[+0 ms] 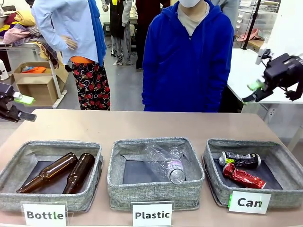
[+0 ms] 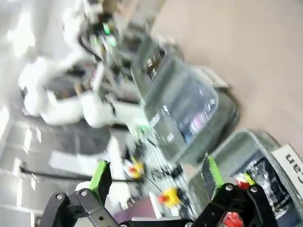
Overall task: Sort the can waste into the basket.
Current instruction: Pick up the can waste from the table and place it in the right Fabric basket.
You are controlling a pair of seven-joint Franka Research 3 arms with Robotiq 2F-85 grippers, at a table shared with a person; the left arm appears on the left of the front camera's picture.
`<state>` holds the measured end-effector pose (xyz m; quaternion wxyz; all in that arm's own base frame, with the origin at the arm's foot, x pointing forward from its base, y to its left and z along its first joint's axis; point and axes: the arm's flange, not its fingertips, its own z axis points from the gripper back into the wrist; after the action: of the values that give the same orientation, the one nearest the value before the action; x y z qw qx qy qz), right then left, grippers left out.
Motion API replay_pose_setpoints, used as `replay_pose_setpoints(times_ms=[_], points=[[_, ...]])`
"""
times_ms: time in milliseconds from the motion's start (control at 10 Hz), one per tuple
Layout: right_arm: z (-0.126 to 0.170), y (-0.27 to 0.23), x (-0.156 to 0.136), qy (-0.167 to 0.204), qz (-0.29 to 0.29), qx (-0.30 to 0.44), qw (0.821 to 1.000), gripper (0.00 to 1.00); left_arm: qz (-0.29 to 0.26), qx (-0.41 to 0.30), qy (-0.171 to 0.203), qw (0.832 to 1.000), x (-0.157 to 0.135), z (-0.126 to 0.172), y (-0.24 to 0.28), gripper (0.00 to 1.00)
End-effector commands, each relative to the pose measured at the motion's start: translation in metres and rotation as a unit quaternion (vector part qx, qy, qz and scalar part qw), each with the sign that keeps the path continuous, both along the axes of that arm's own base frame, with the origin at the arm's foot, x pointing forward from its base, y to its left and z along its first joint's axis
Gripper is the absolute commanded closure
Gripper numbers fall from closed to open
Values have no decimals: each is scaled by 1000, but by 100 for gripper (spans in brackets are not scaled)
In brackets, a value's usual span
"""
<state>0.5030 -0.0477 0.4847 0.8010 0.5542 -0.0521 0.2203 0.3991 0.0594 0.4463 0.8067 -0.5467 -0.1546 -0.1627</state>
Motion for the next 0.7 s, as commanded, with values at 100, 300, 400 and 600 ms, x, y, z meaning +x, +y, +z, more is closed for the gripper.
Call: replay_pose_setpoints(times_ms=[100,300,400,600], points=[[0,0,0,0,0,0,1000,0,-6,3,0,1000,-4,1,-1,0],[0,0,0,0,0,0,1000,0,-6,3,0,1000,-4,1,-1,0],[0,0,0,0,0,0,1000,0,-6,3,0,1000,-4,1,-1,0],[0,0,0,0,0,0,1000,0,-6,3,0,1000,-4,1,-1,0]])
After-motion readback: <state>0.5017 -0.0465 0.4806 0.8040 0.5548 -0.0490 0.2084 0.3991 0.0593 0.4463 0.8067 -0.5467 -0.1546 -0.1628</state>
